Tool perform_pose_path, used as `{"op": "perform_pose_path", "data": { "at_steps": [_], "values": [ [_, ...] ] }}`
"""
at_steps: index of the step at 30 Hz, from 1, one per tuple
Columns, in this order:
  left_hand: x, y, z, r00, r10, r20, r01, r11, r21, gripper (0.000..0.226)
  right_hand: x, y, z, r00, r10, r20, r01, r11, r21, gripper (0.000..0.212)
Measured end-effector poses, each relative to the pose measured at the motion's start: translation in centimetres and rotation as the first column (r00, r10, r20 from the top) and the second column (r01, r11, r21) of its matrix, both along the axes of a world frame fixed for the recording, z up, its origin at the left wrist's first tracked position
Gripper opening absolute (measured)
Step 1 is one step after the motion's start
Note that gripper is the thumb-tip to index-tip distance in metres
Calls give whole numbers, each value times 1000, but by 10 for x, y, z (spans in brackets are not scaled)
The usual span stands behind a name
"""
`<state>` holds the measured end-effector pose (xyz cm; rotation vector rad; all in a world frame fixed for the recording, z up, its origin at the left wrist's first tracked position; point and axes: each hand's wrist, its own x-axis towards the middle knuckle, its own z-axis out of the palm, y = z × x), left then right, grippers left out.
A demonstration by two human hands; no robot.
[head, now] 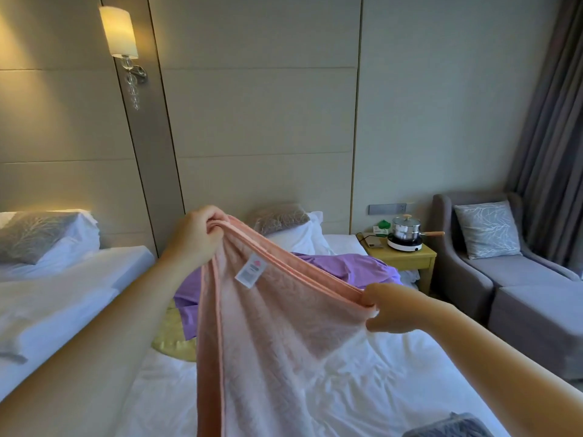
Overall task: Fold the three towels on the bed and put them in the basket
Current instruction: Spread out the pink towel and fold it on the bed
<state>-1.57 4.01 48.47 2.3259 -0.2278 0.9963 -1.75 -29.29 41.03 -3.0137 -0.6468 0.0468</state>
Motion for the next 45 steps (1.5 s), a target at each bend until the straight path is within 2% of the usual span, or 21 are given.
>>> {"op": "perform_pose_path", "data": {
  "at_steps": [1,5,8,11,16,19,22,24,26,28,31,32,33,35,38,39,41,43,45],
  "values": [
    [1,6,-3,1000,8,-17,-8,1000,-14,26,2,-6,1,999,-13,31,12,1000,27,15],
    [0,24,-15,997,14,-82,-10,999,53,27,16,-14,26,974,-78,211,47,988,149,39],
    [-2,31,-20,995,12,-99,-1,994,112,27,25,-15,53,955,-78,286,8,971,239,32],
    [-5,35,-19,995,21,-92,-11,994,108,31,28,-12,71,911,-113,396,-37,936,350,20],
    [-8,41,-15,982,35,-185,-2,985,175,24,27,-2,83,876,-159,455,-58,902,428,13],
    [-9,44,-11,969,65,-240,-14,977,211,14,28,0,89,875,-154,459,-64,903,424,17],
    [-10,47,-4,966,27,-255,-11,998,65,9,28,-3,97,888,-122,443,-74,913,401,16],
    [-12,48,1,956,-76,-283,28,986,-167,9,26,-6,103,895,-121,429,-86,897,433,13],
    [-16,49,2,915,-284,-287,118,867,-483,13,25,-9,107,913,-119,390,-106,854,509,10],
    [-20,47,4,851,-487,-195,209,655,-726,17,23,-10,108,936,-113,334,-119,790,602,12],
    [-22,41,8,796,-604,-34,278,415,-866,23,22,-7,110,972,-130,198,-72,635,770,15],
    [-20,39,9,792,-611,11,292,363,-885,26,23,-4,110,974,-146,171,-45,619,784,12],
    [-18,37,10,789,-612,41,304,331,-893,28,24,-2,110,970,-174,172,-19,647,762,7],
    [-15,30,8,792,-609,44,328,364,-872,31,25,3,109,947,-235,219,42,768,639,5],
    [-9,12,-3,807,-590,11,401,535,-744,28,21,24,98,962,-154,227,23,870,493,28],
    [-8,3,-7,808,-589,6,432,586,-686,27,16,37,92,979,-66,192,-37,872,489,41],
    [-6,-17,-15,796,-606,-21,479,651,-589,23,4,67,81,991,98,88,-131,810,572,59],
    [-5,-33,-19,795,-606,-38,492,680,-544,23,-3,93,72,981,192,37,-166,720,674,53],
    [-6,-41,-22,797,-604,-18,503,679,-534,27,-8,105,68,978,206,39,-171,680,713,33]
  ]
}}
